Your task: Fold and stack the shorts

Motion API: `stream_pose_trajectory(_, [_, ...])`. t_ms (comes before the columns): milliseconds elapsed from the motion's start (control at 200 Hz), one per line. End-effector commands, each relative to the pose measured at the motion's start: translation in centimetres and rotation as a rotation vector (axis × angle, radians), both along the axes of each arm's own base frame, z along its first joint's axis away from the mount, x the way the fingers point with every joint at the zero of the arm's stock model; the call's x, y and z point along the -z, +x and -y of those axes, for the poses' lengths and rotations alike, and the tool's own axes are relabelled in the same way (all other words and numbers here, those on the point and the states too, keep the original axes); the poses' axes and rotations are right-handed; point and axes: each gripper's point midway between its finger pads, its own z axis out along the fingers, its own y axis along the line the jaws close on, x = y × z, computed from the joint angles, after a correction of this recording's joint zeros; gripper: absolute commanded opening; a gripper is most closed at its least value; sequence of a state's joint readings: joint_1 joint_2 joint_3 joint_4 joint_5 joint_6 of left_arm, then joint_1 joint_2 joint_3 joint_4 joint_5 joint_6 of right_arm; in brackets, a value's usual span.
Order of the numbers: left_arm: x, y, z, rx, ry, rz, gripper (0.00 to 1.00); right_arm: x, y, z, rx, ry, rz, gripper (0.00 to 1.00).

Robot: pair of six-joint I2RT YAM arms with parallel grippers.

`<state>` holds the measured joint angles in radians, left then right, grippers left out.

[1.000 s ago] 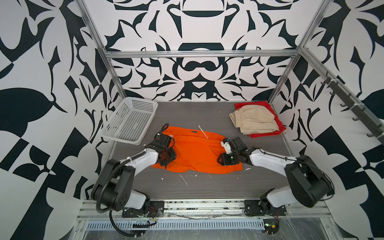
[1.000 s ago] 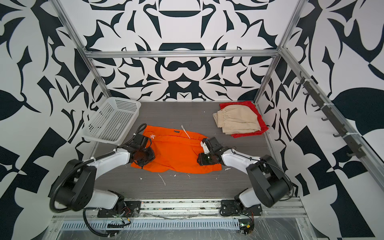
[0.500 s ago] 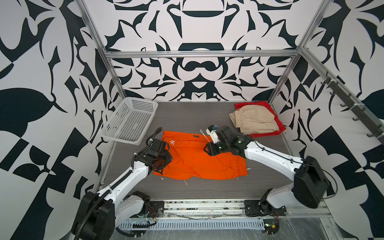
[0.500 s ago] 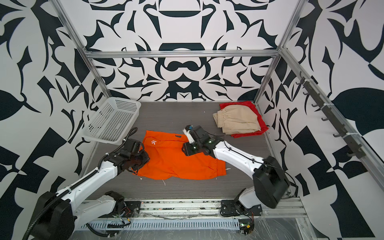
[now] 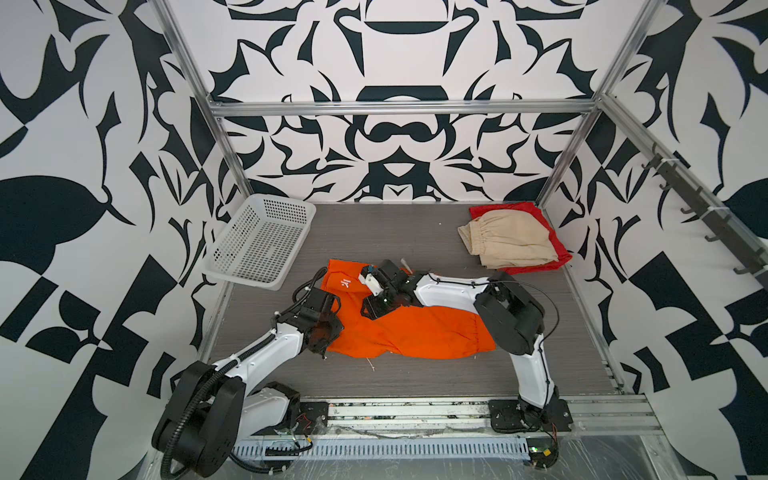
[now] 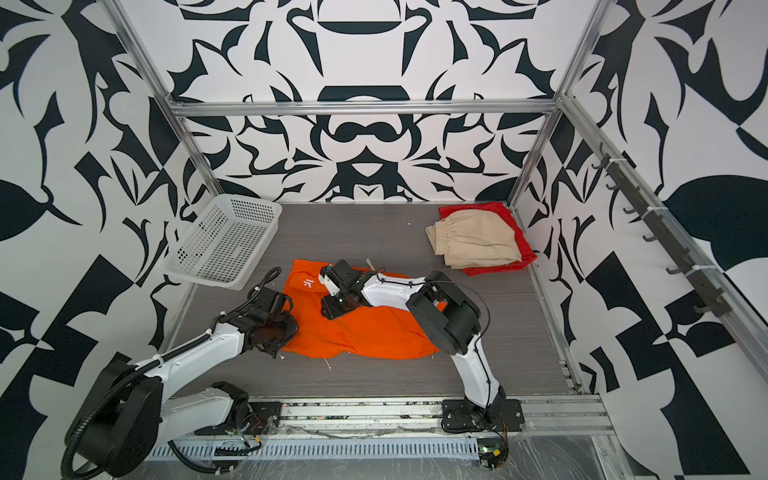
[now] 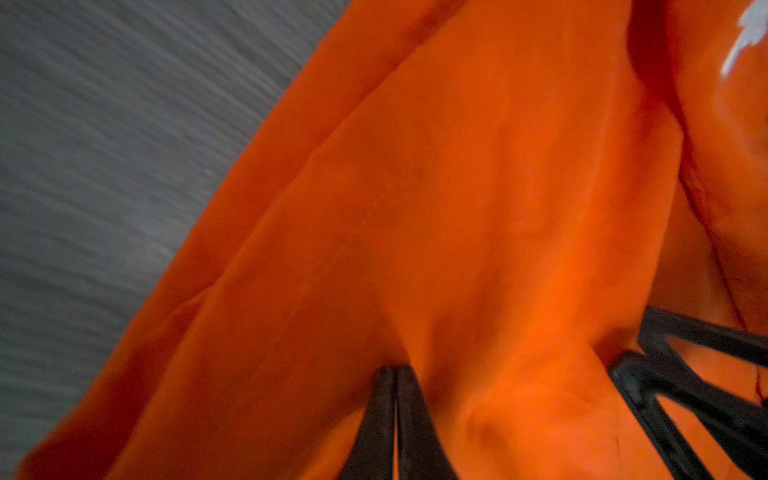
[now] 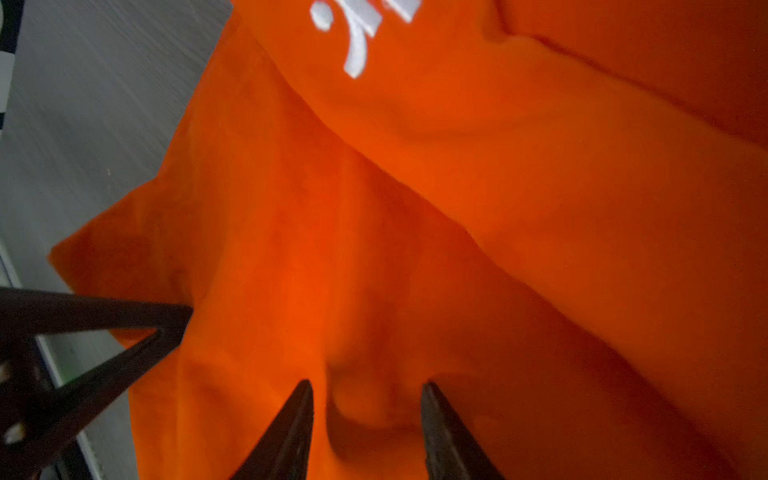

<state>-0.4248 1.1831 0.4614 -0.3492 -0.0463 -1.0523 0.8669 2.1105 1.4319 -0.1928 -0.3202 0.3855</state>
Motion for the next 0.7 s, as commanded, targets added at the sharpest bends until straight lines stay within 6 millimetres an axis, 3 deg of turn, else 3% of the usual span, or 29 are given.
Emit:
stream_pose_trajectory(0, [3.0, -3.2, -2.1, -0.029, 0.086, -0.135, 0.09, -1.8, 3.0, -2.3, -0.011, 0.068, 0.071, 0.47])
stream_pose_trajectory(220, [3.4, -4.5, -2.8, -0.034, 0.101, -0.162, 0.09, -1.3, 10.1, -0.8, 0.069, 0.083, 0.101, 0.47])
stream_pose_trajectory(455, [3.2, -4.9, -3.0, -0.056, 0.095, -0.154, 0.09, -1.6, 19.8, 4.2, 0.203, 0.094, 0.130, 0.47])
stream_pose_trajectory(550, [2.9, -4.8, -3.0, -0.057, 0.097, -0.146, 0.10, -5.0, 20.5, 5.2, 0.179, 0.105, 0.183, 0.48])
stream_pose_trajectory(695, [2.4, -4.5, -3.1, -0.059, 0.101, -0.135, 0.10, -10.4, 17.1, 5.6, 0.142, 0.168, 0.229, 0.49])
